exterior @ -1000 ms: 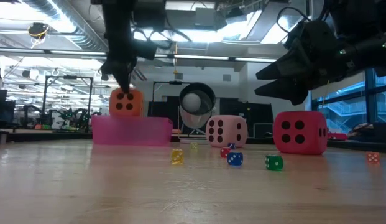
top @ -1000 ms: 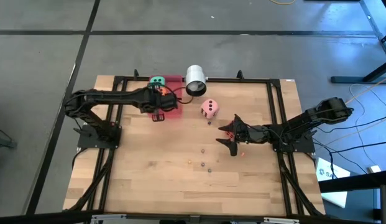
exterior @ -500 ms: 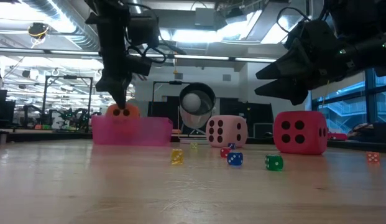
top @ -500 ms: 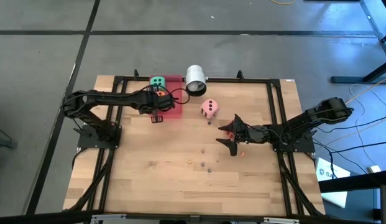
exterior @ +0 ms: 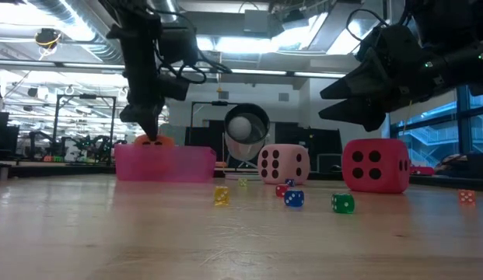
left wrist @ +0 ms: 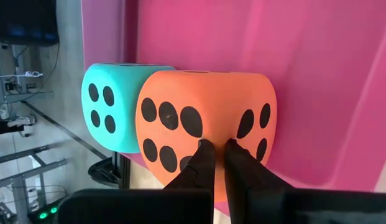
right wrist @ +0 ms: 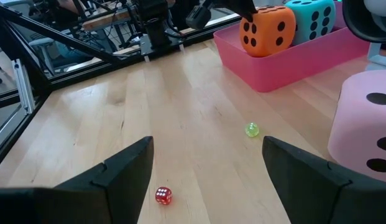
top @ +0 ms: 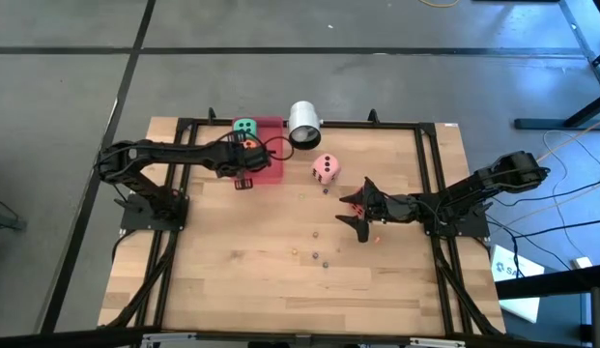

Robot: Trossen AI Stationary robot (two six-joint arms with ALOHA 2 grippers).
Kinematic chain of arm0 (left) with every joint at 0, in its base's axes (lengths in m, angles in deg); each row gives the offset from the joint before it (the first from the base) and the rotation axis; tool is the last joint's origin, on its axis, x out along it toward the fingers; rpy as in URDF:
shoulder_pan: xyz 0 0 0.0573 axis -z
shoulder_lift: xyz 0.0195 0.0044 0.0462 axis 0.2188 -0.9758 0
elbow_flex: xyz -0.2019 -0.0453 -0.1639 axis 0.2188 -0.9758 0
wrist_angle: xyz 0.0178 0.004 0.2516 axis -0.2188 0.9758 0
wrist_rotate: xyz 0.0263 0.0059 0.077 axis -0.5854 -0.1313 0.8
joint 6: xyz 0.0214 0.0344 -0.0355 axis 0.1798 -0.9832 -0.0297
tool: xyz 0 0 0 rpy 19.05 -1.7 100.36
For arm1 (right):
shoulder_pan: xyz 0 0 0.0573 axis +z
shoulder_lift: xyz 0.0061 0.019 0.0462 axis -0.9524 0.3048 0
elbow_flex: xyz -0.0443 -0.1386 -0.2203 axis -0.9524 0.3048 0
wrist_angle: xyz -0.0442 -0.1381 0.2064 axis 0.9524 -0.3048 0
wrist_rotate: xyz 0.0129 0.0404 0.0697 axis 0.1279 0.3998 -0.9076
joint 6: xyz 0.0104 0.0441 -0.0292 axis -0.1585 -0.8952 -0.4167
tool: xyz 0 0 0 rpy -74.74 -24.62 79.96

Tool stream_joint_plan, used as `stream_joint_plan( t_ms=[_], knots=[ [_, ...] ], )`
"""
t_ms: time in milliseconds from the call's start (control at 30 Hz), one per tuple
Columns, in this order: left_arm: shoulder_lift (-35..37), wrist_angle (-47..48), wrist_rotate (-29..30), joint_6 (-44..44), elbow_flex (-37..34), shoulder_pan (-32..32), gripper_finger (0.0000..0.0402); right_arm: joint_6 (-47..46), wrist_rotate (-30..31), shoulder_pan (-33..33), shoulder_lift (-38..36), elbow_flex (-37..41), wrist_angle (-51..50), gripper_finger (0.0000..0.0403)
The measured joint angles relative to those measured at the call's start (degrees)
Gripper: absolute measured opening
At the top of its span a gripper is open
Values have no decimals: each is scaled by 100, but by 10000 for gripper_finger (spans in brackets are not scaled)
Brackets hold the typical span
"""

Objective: Pick & Place Dice
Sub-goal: Put the big orange dice into the red bin

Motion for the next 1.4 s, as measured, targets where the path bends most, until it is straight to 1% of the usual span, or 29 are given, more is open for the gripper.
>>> stream_joint_plan(
  t_ms=[433,700,900,1100,1200,1400],
  knots=[
    [-36,-141,-45,-100,0,-192,1,-31,0,0,1,2,-2,300],
    [-36,-140,46,-147,0,-214,1,-46,0,0,0,2,-2,300],
    [-36,-138,38,41,0,-373,6,-44,0,0,0,1,-2,300],
    [-36,-134,-194,71,0,-453,38,-44,0,-1,-1,1,-2,300],
    [-36,-133,-350,12,0,-451,61,-44,0,0,0,1,-2,300],
    [-32,-99,-410,8,1,-434,113,-42,0,-1,-2,2,-2,300]
  ],
)
